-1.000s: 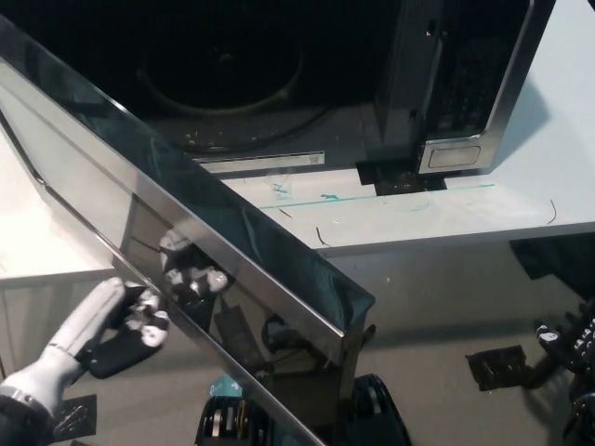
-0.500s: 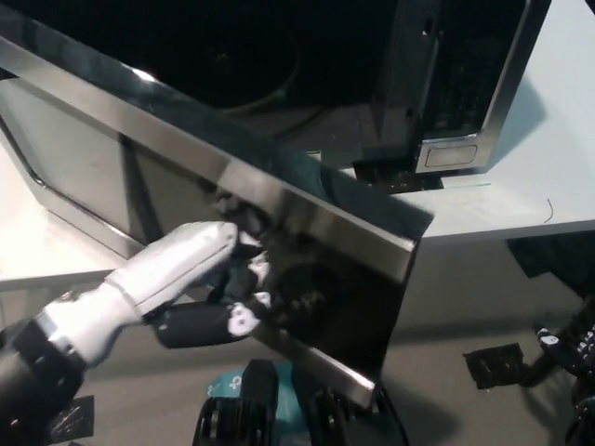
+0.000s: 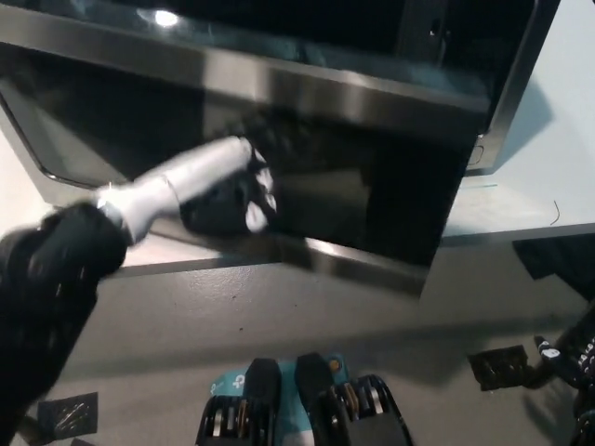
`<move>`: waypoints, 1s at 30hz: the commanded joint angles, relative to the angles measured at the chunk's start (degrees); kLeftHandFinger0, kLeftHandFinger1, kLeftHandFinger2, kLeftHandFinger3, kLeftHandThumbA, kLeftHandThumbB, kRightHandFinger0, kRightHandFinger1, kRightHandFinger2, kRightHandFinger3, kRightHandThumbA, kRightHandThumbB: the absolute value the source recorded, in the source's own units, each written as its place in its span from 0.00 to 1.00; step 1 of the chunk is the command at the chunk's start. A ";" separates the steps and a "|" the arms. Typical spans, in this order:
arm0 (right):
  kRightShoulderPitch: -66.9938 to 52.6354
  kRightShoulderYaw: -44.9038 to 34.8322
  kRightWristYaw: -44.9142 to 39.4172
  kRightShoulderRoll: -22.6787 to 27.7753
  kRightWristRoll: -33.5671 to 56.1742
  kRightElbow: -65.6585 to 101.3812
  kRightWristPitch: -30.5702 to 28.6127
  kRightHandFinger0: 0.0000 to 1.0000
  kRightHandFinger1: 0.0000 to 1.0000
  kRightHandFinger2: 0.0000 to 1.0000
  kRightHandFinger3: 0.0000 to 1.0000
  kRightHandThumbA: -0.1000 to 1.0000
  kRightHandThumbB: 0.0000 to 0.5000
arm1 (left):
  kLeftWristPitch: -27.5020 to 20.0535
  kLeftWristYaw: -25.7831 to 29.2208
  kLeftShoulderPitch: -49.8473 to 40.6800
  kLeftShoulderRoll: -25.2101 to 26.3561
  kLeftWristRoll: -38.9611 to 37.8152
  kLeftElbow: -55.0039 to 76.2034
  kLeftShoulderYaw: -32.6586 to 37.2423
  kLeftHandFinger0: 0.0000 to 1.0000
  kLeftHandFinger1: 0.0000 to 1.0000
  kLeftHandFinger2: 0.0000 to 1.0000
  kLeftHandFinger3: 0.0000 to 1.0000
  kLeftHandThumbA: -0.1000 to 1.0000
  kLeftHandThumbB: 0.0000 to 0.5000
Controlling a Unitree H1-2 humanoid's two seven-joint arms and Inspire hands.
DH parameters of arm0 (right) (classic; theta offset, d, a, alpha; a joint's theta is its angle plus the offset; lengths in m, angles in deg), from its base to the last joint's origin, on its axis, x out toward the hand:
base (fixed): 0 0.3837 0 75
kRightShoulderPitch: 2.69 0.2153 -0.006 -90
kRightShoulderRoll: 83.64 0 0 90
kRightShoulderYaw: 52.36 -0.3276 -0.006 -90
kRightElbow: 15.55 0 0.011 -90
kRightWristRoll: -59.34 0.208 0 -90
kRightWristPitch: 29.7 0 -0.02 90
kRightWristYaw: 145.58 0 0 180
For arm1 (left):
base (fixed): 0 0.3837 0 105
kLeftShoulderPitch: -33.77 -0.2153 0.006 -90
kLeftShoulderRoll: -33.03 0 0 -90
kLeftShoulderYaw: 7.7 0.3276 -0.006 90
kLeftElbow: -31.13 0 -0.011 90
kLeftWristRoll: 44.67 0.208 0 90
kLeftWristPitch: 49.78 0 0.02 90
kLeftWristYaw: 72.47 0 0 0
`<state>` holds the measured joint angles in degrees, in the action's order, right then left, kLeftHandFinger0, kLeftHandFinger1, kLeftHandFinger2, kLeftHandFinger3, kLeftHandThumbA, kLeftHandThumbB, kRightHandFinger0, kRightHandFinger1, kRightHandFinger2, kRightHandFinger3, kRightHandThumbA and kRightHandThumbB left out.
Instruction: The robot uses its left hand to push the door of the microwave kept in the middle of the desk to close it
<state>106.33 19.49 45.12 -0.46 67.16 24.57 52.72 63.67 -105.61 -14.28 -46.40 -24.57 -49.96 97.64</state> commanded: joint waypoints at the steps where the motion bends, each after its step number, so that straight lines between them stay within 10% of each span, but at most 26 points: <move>1: -0.30 0.07 -0.18 0.80 0.58 1.13 -1.95 0.87 0.85 0.89 0.93 0.81 0.00 | -5.31 6.65 5.34 1.08 6.08 -6.18 0.24 0.00 0.27 0.50 0.47 0.00 0.13; 18: -1.02 1.15 -0.26 0.72 0.09 1.22 -2.21 0.85 0.81 0.84 0.95 0.88 0.00 | -10.35 14.36 14.53 1.28 10.27 -21.82 -0.90 0.00 0.10 0.32 0.16 0.00 0.19; 22: -1.72 0.73 -0.24 0.29 0.67 2.36 -2.18 0.79 0.74 0.78 0.85 0.84 0.00 | -8.76 13.25 9.88 -0.33 8.90 -11.56 -2.61 0.00 0.00 0.00 0.02 0.00 0.14; 30: -1.49 1.97 0.65 0.57 -1.18 2.49 -1.78 0.86 0.80 0.83 0.87 0.87 0.00 | -8.81 14.51 -4.01 -4.82 5.64 9.35 -7.53 0.00 0.00 0.00 0.00 0.00 0.14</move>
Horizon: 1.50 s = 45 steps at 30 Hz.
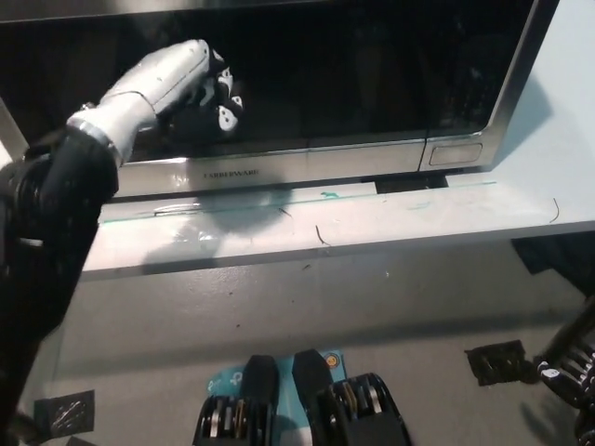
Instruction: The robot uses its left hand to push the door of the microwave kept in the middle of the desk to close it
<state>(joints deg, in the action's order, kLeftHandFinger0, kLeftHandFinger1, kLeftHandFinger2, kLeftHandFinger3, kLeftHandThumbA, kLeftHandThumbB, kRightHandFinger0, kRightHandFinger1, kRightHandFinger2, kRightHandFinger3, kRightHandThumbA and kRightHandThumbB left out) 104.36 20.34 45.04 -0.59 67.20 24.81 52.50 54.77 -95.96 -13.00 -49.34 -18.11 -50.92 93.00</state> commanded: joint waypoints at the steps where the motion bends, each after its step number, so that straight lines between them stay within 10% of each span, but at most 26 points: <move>1: 0.41 0.94 0.49 0.70 -0.85 2.85 -1.04 0.84 0.79 0.83 0.88 0.88 0.00 | -0.24 4.59 -7.07 -2.17 -1.33 12.14 -3.52 0.00 0.00 0.00 0.00 0.00 0.13; 12: 1.75 0.98 0.41 1.45 -0.63 2.15 -1.17 0.83 0.77 0.80 0.85 0.85 0.00 | -8.56 9.26 -27.90 -4.30 -4.26 13.66 -10.65 0.00 0.00 0.04 0.04 0.00 0.11; 16: 2.32 2.17 0.97 1.81 -1.72 1.41 -1.13 0.97 0.92 0.91 0.91 0.89 0.00 | -16.70 17.02 -33.27 -5.36 -2.44 2.09 -11.99 0.01 0.02 0.06 0.10 0.00 0.13; 27: 3.36 0.76 1.79 1.27 0.28 2.16 -0.02 0.78 0.73 0.75 0.76 0.79 0.00 | -9.30 26.15 -33.68 -13.15 -6.56 -16.15 -22.12 0.00 0.00 0.07 0.24 0.00 0.08; 30: 3.64 1.11 1.04 1.66 0.19 1.59 -0.50 0.91 0.84 0.83 0.81 0.80 0.00 | -10.82 28.64 -33.18 -15.25 -9.95 -24.20 -25.26 0.00 0.00 0.07 0.25 0.00 0.02; 34: 4.56 0.93 0.22 2.11 0.75 -0.23 -1.72 0.89 0.84 0.87 0.90 0.83 0.00 | -10.32 30.59 -31.56 -16.32 -10.09 -27.65 -27.10 0.01 0.04 0.18 0.33 0.05 0.01; 38: 4.80 1.14 0.02 2.24 0.68 -0.77 -2.58 0.85 0.79 0.82 0.87 0.80 0.00 | -10.59 31.49 -30.41 -16.51 -11.09 -29.97 -27.28 0.10 0.20 0.43 0.53 0.48 0.00; 45: 4.71 1.65 -0.64 2.25 0.46 -0.81 -3.16 0.90 0.84 0.86 0.87 0.70 0.00 | -5.83 30.99 -28.97 -18.37 -16.08 -32.67 -28.47 0.34 0.49 0.74 0.89 0.43 0.00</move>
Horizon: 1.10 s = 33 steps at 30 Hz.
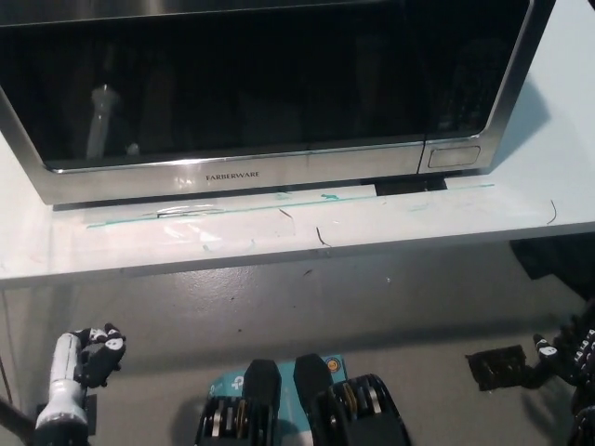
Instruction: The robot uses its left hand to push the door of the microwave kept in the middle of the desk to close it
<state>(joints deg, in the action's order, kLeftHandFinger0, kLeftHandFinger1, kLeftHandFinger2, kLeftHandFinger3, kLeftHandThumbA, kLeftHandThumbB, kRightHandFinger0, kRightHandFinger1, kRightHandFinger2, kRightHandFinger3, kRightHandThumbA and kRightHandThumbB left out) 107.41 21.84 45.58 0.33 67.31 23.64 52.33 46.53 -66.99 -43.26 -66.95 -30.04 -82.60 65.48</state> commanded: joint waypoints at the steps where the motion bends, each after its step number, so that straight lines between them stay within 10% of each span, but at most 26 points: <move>1: 1.66 0.16 -1.17 1.33 0.35 0.36 -3.00 0.90 0.84 0.86 0.87 0.69 0.00 | 2.44 2.05 1.30 -0.74 -4.21 -1.01 -0.92 0.34 0.49 0.74 0.90 0.43 0.00; 2: 1.78 0.13 -1.19 1.34 0.39 0.24 -3.05 0.90 0.84 0.86 0.87 0.69 0.00 | 2.51 2.14 1.44 -0.68 -4.30 -1.05 -0.84 0.35 0.49 0.74 0.90 0.43 0.00; 3: 1.82 -0.05 -0.78 1.23 0.48 0.42 -2.41 0.92 0.86 0.87 0.88 0.68 0.00 | 2.43 2.35 1.86 -0.32 -3.86 -2.14 -0.23 0.62 0.66 0.83 0.91 0.47 0.00; 7: 1.67 0.91 -0.18 1.43 -0.91 0.51 -2.24 1.00 0.96 0.96 0.94 0.73 0.00 | 3.02 3.30 2.49 -0.56 -4.66 -2.10 -0.38 0.78 0.77 0.89 0.88 0.49 0.00; 33: 3.47 -1.60 -1.61 1.07 3.05 0.96 -2.15 0.75 0.70 0.74 0.85 0.57 0.00 | 5.44 5.52 4.91 1.46 -7.68 -4.49 1.08 0.53 0.64 0.80 0.86 0.41 0.00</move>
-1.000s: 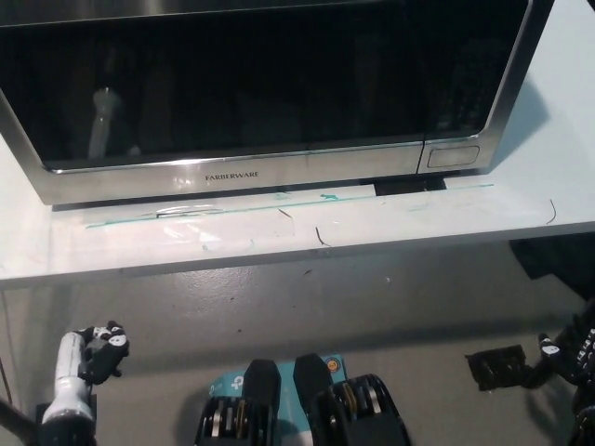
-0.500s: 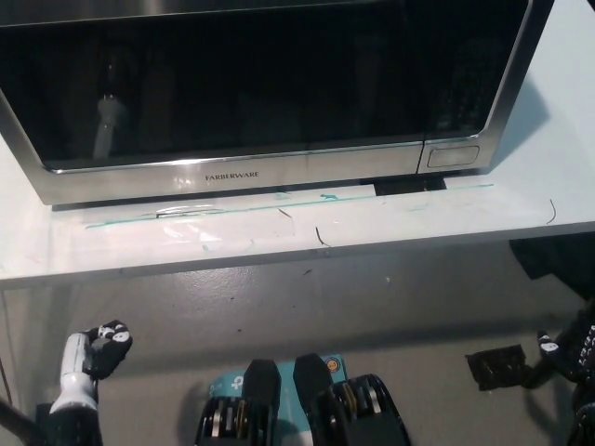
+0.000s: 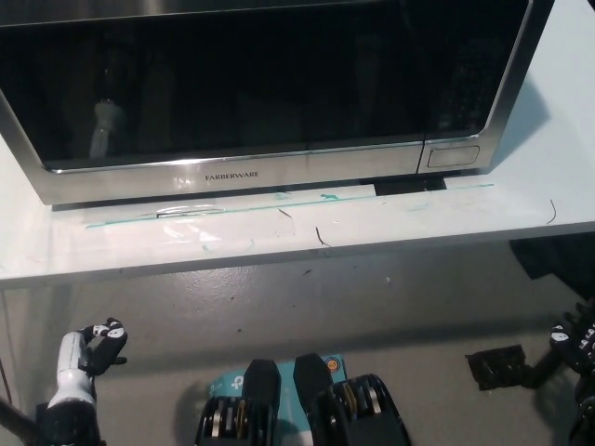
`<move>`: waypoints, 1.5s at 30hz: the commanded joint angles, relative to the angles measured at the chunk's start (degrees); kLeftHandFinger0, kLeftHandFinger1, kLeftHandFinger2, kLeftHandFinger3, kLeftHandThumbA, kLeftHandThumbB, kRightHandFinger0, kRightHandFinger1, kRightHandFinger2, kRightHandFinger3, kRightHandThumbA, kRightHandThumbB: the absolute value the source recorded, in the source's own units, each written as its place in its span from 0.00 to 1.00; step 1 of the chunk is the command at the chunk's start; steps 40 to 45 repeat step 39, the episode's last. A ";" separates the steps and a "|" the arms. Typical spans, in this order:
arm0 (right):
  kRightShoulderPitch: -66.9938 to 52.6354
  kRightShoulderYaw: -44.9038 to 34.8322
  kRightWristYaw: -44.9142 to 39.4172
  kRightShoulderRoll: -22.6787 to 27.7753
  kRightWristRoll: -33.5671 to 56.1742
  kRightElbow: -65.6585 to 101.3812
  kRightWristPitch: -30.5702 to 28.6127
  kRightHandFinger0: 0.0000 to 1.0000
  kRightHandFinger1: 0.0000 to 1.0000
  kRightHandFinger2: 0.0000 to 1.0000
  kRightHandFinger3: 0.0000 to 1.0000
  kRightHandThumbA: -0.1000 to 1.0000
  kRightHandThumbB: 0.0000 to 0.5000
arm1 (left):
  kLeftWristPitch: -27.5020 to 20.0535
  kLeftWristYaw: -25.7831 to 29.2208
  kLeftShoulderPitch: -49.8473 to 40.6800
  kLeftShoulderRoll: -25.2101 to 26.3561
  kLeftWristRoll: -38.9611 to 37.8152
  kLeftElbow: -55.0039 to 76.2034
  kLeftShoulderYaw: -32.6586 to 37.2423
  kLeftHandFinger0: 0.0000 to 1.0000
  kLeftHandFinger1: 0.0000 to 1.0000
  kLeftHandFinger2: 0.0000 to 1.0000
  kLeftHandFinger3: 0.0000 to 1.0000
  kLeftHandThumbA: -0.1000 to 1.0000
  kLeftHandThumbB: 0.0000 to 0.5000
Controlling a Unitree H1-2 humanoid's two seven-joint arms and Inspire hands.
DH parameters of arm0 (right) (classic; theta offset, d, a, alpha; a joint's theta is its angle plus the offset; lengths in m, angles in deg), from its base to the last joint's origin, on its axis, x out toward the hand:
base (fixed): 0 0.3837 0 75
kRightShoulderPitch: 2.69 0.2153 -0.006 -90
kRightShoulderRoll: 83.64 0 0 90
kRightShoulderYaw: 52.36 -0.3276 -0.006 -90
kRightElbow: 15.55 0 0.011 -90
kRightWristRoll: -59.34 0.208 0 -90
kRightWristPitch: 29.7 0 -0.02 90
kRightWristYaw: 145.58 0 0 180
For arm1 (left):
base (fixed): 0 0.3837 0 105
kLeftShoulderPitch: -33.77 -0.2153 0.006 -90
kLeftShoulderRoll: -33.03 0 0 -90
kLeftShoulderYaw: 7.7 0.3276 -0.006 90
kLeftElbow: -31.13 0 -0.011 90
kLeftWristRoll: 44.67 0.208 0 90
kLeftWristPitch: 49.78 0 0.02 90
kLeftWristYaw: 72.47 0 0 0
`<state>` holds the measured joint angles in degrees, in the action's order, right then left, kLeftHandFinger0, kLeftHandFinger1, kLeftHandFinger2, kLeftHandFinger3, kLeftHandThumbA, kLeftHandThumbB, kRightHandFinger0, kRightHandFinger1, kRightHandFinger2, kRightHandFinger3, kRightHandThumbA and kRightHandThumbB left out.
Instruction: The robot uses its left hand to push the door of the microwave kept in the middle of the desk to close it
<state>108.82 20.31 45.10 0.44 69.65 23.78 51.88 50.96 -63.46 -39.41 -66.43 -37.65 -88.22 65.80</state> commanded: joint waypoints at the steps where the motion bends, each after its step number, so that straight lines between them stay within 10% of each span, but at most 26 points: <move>1: 1.97 0.30 -0.28 1.02 -0.12 0.99 -1.66 0.73 0.69 0.74 0.84 0.58 0.00 | 0.60 1.65 0.86 1.16 0.11 1.21 1.22 0.54 0.65 0.80 0.86 0.42 0.00; 45: 1.45 -0.83 0.58 0.73 0.32 1.27 -2.15 0.75 0.71 0.77 0.95 0.57 0.00 | -2.25 7.76 2.87 4.19 -2.72 -4.99 -1.34 0.58 0.62 0.72 0.77 0.37 0.00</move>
